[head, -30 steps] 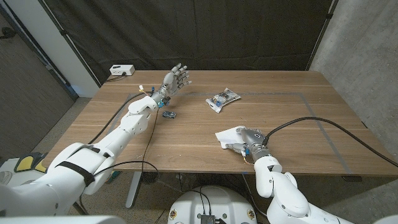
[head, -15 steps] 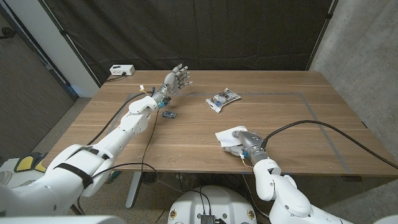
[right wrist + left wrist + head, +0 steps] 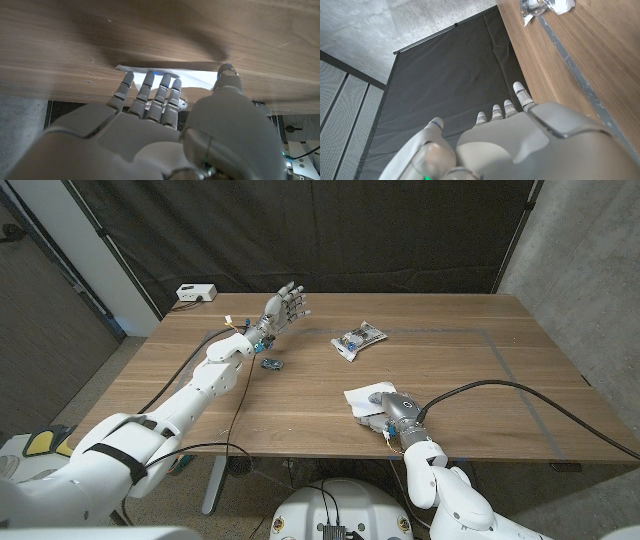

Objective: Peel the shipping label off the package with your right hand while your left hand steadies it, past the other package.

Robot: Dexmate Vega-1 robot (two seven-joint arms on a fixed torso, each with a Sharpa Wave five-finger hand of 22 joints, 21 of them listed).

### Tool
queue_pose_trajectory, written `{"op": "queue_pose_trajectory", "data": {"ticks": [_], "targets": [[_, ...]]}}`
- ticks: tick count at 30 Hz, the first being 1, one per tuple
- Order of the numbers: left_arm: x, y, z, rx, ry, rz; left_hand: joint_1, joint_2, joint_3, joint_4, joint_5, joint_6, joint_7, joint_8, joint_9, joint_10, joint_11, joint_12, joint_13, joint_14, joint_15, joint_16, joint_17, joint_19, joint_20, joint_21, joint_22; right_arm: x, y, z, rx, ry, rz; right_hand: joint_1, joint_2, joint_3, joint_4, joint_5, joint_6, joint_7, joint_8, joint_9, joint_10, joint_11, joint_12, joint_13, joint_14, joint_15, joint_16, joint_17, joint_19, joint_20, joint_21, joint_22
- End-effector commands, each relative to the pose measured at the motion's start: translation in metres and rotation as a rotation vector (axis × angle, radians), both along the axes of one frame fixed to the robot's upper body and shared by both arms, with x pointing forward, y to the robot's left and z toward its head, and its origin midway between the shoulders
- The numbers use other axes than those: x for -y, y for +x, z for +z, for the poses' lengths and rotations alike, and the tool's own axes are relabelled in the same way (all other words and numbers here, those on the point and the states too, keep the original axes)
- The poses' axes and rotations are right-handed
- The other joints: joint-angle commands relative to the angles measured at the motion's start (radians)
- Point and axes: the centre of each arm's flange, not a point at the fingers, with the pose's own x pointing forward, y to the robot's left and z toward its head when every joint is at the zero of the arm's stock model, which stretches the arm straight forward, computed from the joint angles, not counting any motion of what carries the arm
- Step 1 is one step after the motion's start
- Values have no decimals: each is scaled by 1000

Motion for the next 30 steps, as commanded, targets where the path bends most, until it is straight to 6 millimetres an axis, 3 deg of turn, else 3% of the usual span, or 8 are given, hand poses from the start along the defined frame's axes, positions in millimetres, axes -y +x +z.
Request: {"op": "queue_pose_trajectory", "data": {"ticks": [1,6,16,21,22,24,27,30], "targets": [[-2,-2,2,4,0,-5,5,41,-1,2,4,-92,-9,-1,1,-25,4,-4,3,-27,8,-4,2,-145,8,-2,2,-7,7,-12,58,11,8,34,6,-12,-1,16,108,-32,34,-3,103,-29,36,5,73,-118,46,7,33,-10,26,7],[-4,-2,3,6,-3,-2,5,41,-1,2,4,-93,-10,-2,1,-24,4,-4,3,-26,7,-5,2,-145,7,-3,2,-9,9,-15,112,16,30,86,19,-19,-3,32,302,-64,82,-12,267,-62,84,10,180,-177,110,26,86,-40,65,8],[-5,-1,3,0,-2,-6,5,40,-3,2,4,-97,-13,-3,1,-27,2,-7,3,-27,6,-6,3,-146,8,-5,2,-9,9,-14,193,26,47,318,95,26,-24,25,540,-64,114,-8,495,-63,124,28,284,-188,203,116,151,-100,127,-20],[-4,0,4,3,-3,-8,4,39,-3,2,4,-98,-13,-3,2,-27,5,-7,3,-29,7,-7,3,-147,9,-6,2,-8,10,-14,173,18,47,357,105,35,-22,7,587,-56,129,-8,542,-63,129,36,321,-189,211,127,164,-113,146,-25],[-4,0,4,4,-2,-6,4,39,-3,2,4,-98,-13,-3,2,-26,5,-7,3,-28,7,-7,3,-146,8,-6,2,-7,9,-13,159,22,46,331,90,20,-6,-2,577,-57,123,-10,527,-63,114,31,328,-186,203,125,162,-109,149,-27],[-4,0,5,4,0,-4,4,39,-3,2,4,-97,-12,-3,2,-26,4,-8,4,-28,8,-8,3,-147,10,-6,2,-5,7,-9,147,29,47,268,77,-9,29,-18,433,-67,32,-18,399,-61,7,-9,296,-186,152,115,133,-88,159,-37],[-4,1,4,1,3,-5,4,40,-3,2,4,-97,-11,-3,2,-25,2,-8,4,-28,8,-8,3,-145,9,-6,2,-1,7,-4,110,61,78,132,107,-41,107,-37,382,-61,-17,-17,361,-39,-56,-43,275,-181,108,95,106,-72,165,-46],[-3,1,4,0,6,-8,4,40,-3,2,4,-98,-12,-3,2,-27,1,-9,4,-29,7,-8,3,-146,8,-7,2,0,7,0,91,56,83,51,121,-65,151,-56,323,-20,-56,-16,323,11,-93,-56,249,-172,96,98,77,-55,165,-49]]}}
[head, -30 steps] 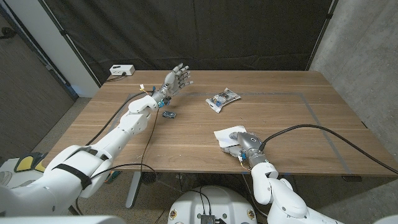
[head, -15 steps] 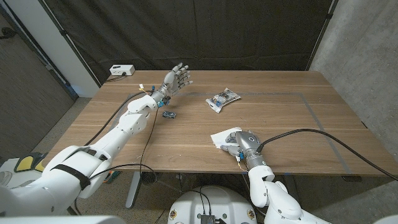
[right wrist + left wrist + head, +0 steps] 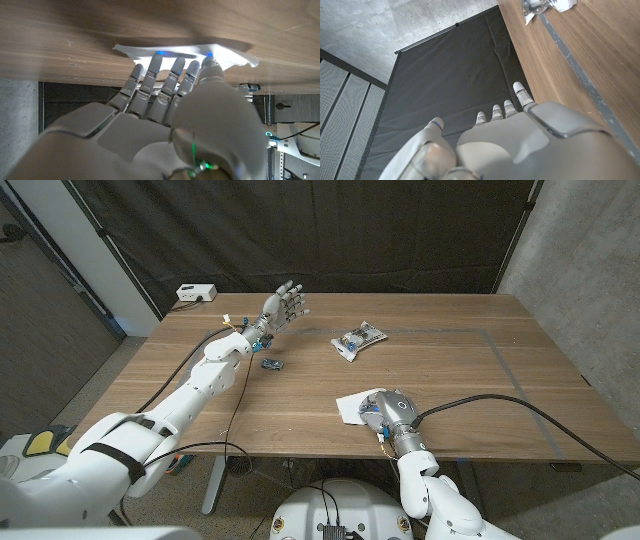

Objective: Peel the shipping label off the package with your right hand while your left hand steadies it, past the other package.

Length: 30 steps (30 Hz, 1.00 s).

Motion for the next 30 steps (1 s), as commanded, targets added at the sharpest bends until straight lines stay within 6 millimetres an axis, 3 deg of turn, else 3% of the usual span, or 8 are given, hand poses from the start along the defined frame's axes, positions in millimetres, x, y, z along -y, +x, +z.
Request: {"op": "queue_pose_trajectory", "data": {"ticks": [1,4,8,12,17,25,26,30], "targets": [[2,2,1,-1,8,-3,4,40,-3,2,4,-102,-4,-3,2,-27,0,-5,4,-29,7,-1,3,-147,9,-7,2,8,-1,12,-66,28,42,-128,2,-44,63,-24,-70,35,-49,3,-48,50,-51,-17,-44,-158,-21,2,-39,19,3,-2],[2,2,1,1,10,1,4,41,-3,2,5,-107,-3,-5,2,-29,1,-6,4,-29,8,-1,3,-147,10,-8,2,8,1,12,-88,25,48,-195,-39,-87,84,-33,-119,52,-75,4,-99,63,-83,-20,-79,-147,-18,15,-59,30,6,0],[1,2,1,-3,13,4,5,43,-2,2,5,-108,-3,-5,2,-30,3,-7,4,-29,7,-1,3,-145,9,-8,3,8,3,13,-119,9,51,-252,-91,-132,99,-36,-142,64,-85,5,-123,71,-100,-19,-109,-142,-19,23,-82,41,5,3],[1,1,2,-2,7,2,7,46,0,2,5,-109,-2,-5,2,-32,1,-8,4,-30,7,-2,3,-146,8,-8,3,7,4,12,-110,-41,23,-219,-139,-153,70,-31,-204,58,-101,7,-174,53,-125,-17,-138,-146,-19,28,-101,40,4,5],[2,2,3,-5,1,-9,7,47,1,2,6,-109,-3,-4,2,-30,2,-7,4,-29,8,-2,3,-146,8,-9,3,7,6,8,-91,-64,-2,-102,-142,-141,12,-12,-288,35,-110,8,-214,22,-145,-12,-163,-168,-16,38,-93,10,15,6],[6,3,6,-6,-5,-23,8,48,1,2,6,-106,-2,-3,2,-28,7,-8,4,-30,7,-3,3,-148,8,-11,3,8,11,-1,-55,-80,-40,-27,-112,-121,-18,5,-315,36,-99,10,-219,16,-143,-4,-177,-168,-13,41,-72,0,26,-1],[6,2,6,-5,-5,-24,7,47,1,2,6,-106,-3,-3,2,-29,5,-8,4,-30,8,-3,3,-148,9,-11,3,9,12,-2,-63,-75,-40,0,-103,-112,-29,12,-318,34,-97,10,-217,13,-141,-1,-181,-169,-11,44,-72,-2,27,-3],[6,3,7,-7,-3,-23,7,47,1,2,6,-105,-3,-2,2,-28,4,-8,4,-29,9,-3,3,-147,8,-12,3,11,15,-4,-87,-76,-46,21,-96,-112,-39,23,-380,48,-108,12,-274,20,-158,7,-212,-164,-15,44,-75,-5,30,-7]]}}
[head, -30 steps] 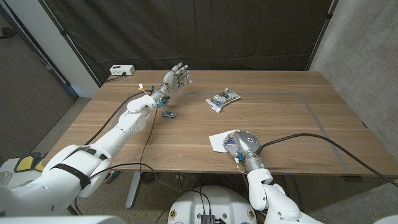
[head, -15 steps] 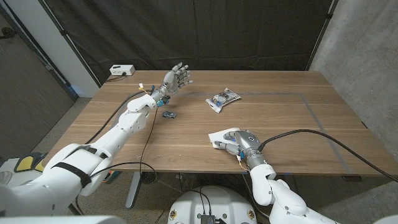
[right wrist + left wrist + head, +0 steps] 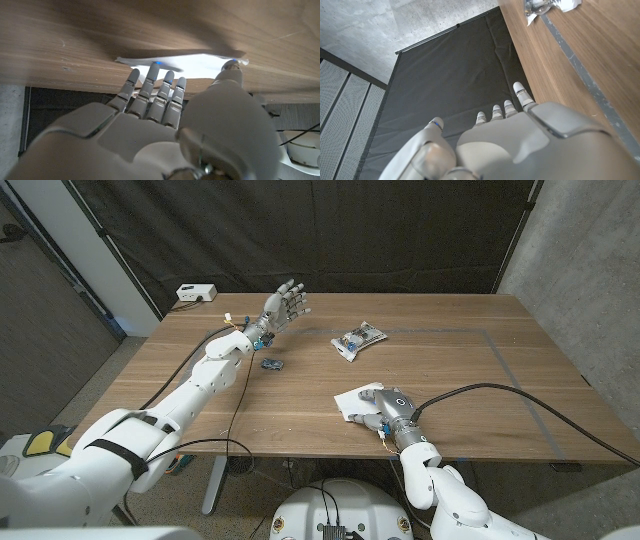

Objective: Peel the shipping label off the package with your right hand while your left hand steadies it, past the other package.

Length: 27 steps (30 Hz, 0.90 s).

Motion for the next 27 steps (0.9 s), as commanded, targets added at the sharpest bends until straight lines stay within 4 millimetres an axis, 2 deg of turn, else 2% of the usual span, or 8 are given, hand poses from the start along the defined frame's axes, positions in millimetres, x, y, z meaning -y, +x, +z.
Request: {"op": "queue_pose_trajectory", "data": {"ticks": [1,6,9,12,16,19,24,27], "targets": [[2,1,4,-4,-4,-11,7,47,1,2,6,-105,-3,-2,2,-28,3,0,4,-30,8,-3,3,-147,8,-3,3,4,7,-9,-8,-24,-39,20,5,-2,-9,11,-37,11,-4,4,-34,2,-9,8,-24,-174,2,6,4,3,6,-1],[3,2,3,-12,-6,-19,7,47,1,2,6,-106,-1,-2,2,-30,3,-2,4,-30,9,-3,4,-148,10,-5,3,4,11,-10,-24,-33,-59,40,15,3,-17,19,-27,-3,7,4,-18,-9,1,11,-25,-178,5,4,7,-2,10,-2],[3,2,3,-14,-15,-30,6,46,1,2,6,-105,-2,-2,2,-29,2,-2,4,-30,9,-3,4,-148,9,-5,3,4,13,-15,1,-47,-92,94,36,21,-38,34,-26,-20,13,4,-7,-32,10,17,-13,-180,16,8,19,-12,18,-7],[2,2,4,-12,-16,-33,6,46,0,2,6,-106,-3,-3,2,-28,3,-1,4,-30,8,-4,4,-148,9,-5,3,5,14,-20,28,-43,-103,175,54,35,-66,60,61,-47,42,6,83,-48,57,35,53,-183,74,48,55,-32,45,-19],[1,2,6,-9,-19,-36,6,45,0,3,5,-106,-3,-3,2,-28,3,-1,4,-30,9,-4,4,-148,10,-6,3,7,16,-22,66,-47,-102,205,54,27,-66,71,140,-47,58,6,153,-49,91,54,100,-183,135,99,75,-46,71,-26],[0,2,8,-3,-17,-35,5,44,-1,3,5,-105,-4,-2,2,-28,4,-2,5,-30,8,-4,4,-148,9,-6,3,9,19,-23,85,-36,-99,238,60,22,-66,78,235,-48,72,4,244,-48,127,70,139,-184,175,129,89,-60,99,-31],[-1,3,8,-10,-14,-35,5,42,-2,2,5,-109,-6,-3,2,-29,6,-2,5,-30,7,-4,4,-149,10,-7,3,9,17,-23,250,-7,-71,308,109,28,-62,69,459,-43,117,5,472,-44,200,109,249,-187,221,148,123,-80,181,-32],[0,5,7,-18,-6,-39,4,41,-3,2,5,-109,-6,-4,2,-29,7,-3,5,-31,7,-5,4,-149,10,-7,3,10,15,-19,361,34,-57,333,135,37,-61,54,562,-42,149,9,532,-45,214,126,310,-187,245,164,134,-81,223,-26]]}}
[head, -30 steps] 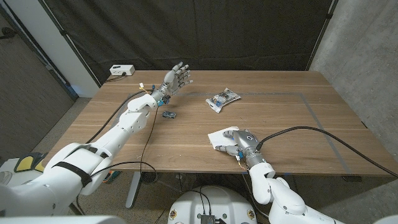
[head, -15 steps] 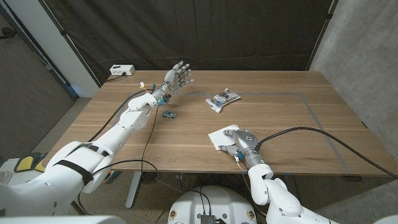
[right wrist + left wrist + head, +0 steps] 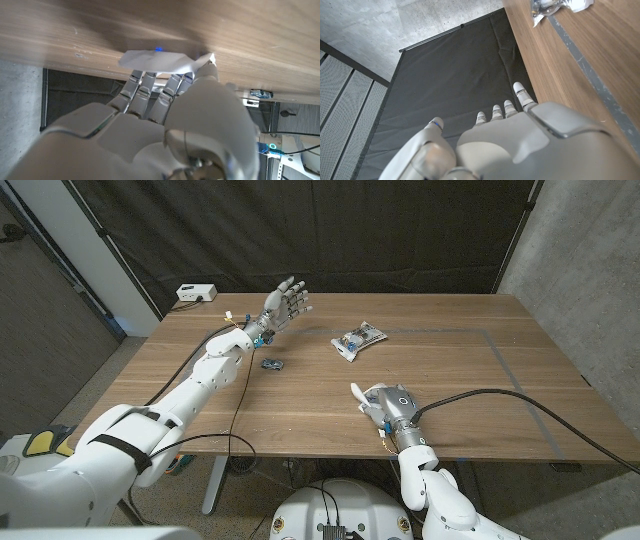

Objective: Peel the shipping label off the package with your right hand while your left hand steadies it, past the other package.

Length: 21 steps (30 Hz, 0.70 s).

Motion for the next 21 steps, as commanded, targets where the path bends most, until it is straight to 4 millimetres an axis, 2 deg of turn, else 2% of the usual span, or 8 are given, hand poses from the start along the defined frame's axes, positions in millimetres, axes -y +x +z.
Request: {"op": "queue_pose_trajectory", "data": {"ticks": [1,8,9,10,12,14,15,21], "targets": [[0,4,2,-10,10,-9,4,40,-3,2,5,-110,-6,-4,2,-30,8,-3,5,-32,8,-5,4,-149,9,-1,4,2,-3,3,318,63,43,33,51,15,0,-23,155,2,43,5,96,5,25,28,82,-175,27,15,12,-33,63,12],[9,7,7,2,68,-29,12,26,-6,-8,2,-113,-19,-4,1,-33,-2,-5,5,-42,0,-10,3,-165,-2,-10,2,5,-4,28,485,74,48,50,57,18,-2,-46,203,2,33,-6,49,5,-1,40,88,-174,23,6,-17,-19,98,24],[10,7,9,9,97,-22,32,8,-6,-27,-3,-98,-40,2,1,-14,3,2,5,-40,-2,-11,0,-164,-4,-14,1,6,-5,32,508,76,50,49,57,18,-2,-46,203,2,32,-6,47,5,-1,40,87,-174,22,5,-17,-19,99,25],[11,6,11,20,128,-7,55,-7,-4,-47,-8,-75,-48,10,0,2,-15,7,6,-24,1,-6,-1,-157,-4,-15,-1,6,-5,37,530,72,53,49,58,19,-1,-47,203,2,32,-6,46,5,-2,41,87,-174,22,5,-17,-19,100,25],[13,6,16,38,175,9,151,-27,18,-118,-40,26,-81,42,2,56,-21,27,13,9,1,2,-1,-147,3,-25,-2,7,-7,45,576,64,54,48,60,19,0,-49,204,2,28,-7,40,5,-4,43,85,-174,21,4,-19,-18,104,26],[15,5,22,53,223,29,234,-25,46,-175,-83,113,-82,64,6,107,-26,49,22,48,-3,14,6,-132,4,-29,1,8,-8,52,617,57,56,48,60,19,1,-50,204,2,27,-7,37,5,-5,43,84,-174,21,4,-22,-19,105,27],[17,5,27,59,251,29,267,-26,57,-199,-110,174,-65,79,8,156,-27,75,29,101,-11,31,12,-103,4,-21,3,9,-9,58,654,58,57,47,59,18,1,-52,205,3,25,-7,36,5,-6,45,85,-174,24,6,-25,-19,107,28],[24,3,42,67,351,-33,312,-66,54,-244,-151,333,28,118,13,250,-28,139,50,187,-22,54,37,-47,-3,-4,9,13,-9,74,723,30,66,40,62,16,8,-61,207,2,14,-8,41,4,0,56,75,-173,26,10,-35,-23,124,33]]}}
